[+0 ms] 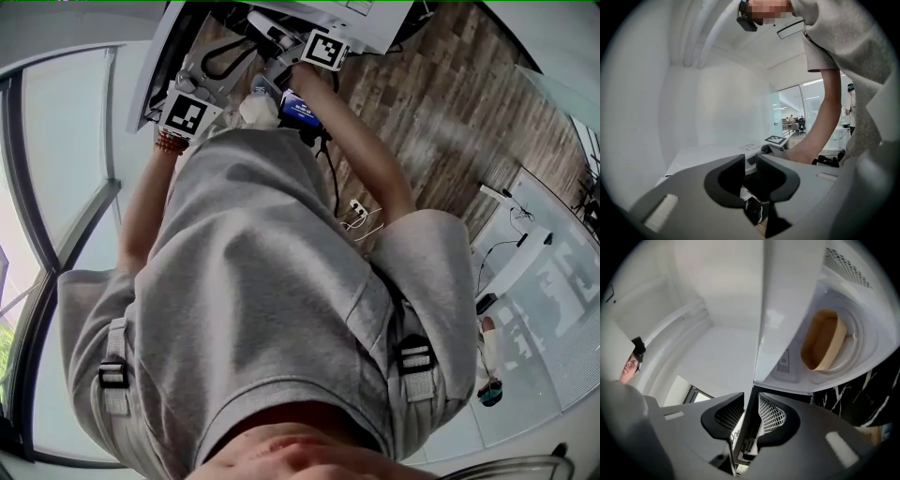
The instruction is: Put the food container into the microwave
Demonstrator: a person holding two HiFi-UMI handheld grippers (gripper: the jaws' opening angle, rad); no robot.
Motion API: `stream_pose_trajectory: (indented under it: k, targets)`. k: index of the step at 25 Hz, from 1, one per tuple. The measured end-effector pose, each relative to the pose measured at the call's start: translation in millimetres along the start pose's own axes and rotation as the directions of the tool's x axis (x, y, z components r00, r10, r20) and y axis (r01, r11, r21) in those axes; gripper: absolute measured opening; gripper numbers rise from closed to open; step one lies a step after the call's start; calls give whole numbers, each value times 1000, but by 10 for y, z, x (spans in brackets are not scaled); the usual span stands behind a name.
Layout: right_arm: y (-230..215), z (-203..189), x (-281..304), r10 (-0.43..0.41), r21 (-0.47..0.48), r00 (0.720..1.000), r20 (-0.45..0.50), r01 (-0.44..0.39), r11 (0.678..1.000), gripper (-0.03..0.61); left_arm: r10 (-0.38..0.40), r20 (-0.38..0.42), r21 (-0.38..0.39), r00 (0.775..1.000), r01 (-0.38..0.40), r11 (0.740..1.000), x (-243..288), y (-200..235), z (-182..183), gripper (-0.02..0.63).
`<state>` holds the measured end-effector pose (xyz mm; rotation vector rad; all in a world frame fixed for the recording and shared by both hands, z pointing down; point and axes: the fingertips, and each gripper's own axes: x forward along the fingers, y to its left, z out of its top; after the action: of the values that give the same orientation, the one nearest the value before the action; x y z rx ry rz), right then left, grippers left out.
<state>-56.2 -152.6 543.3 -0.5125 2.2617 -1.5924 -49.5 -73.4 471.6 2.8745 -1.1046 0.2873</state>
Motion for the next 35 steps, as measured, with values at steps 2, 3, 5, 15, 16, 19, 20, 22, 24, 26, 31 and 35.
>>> stream_pose_trajectory:
  k: [2,3,5,15,16,19,20,22,24,26,31,35]
  targets:
    - [113,54,-22,15,-53,1000,-14,-15,998,107,6,7,0,1000,-6,1000,10,1,14,74]
    - [146,83,-42,17,-70,1000,-14,-18,997,107,9,11,2,1000,-9,1000,19,3,25,74]
    - [184,132,-89,15,-83,1000,-6,-15,996,107,15,15,7,1000,-15,1000,35,12,43,74]
    - [246,281,-329,-64,-171,996,68,74,982,106,57,32,-40,998,-56,998,123,111,102,74]
    - [271,295,-349,-70,-212,996,64,82,974,106,61,34,-43,998,-59,997,142,117,112,74]
    - [414,336,-380,-67,-352,997,37,76,933,106,66,40,-43,997,-64,997,217,125,162,74]
    - [457,352,-390,-69,-394,997,30,75,916,106,67,46,-42,997,-65,997,245,124,187,74]
    - [532,404,-412,-72,-457,997,27,77,886,106,67,59,-38,996,-65,997,302,118,246,74]
    - [601,454,-429,-73,-505,997,29,77,859,106,67,68,-34,995,-65,997,346,113,290,74]
    - [671,479,-444,-73,-561,997,19,72,825,106,66,73,-29,995,-64,997,372,105,318,74]
    - [874,551,-511,-82,-727,997,-4,53,684,106,64,91,-16,994,-63,998,419,95,410,74]
    - [1005,596,-574,-102,-827,995,-6,53,560,104,73,107,-3,992,-73,997,466,117,504,74]
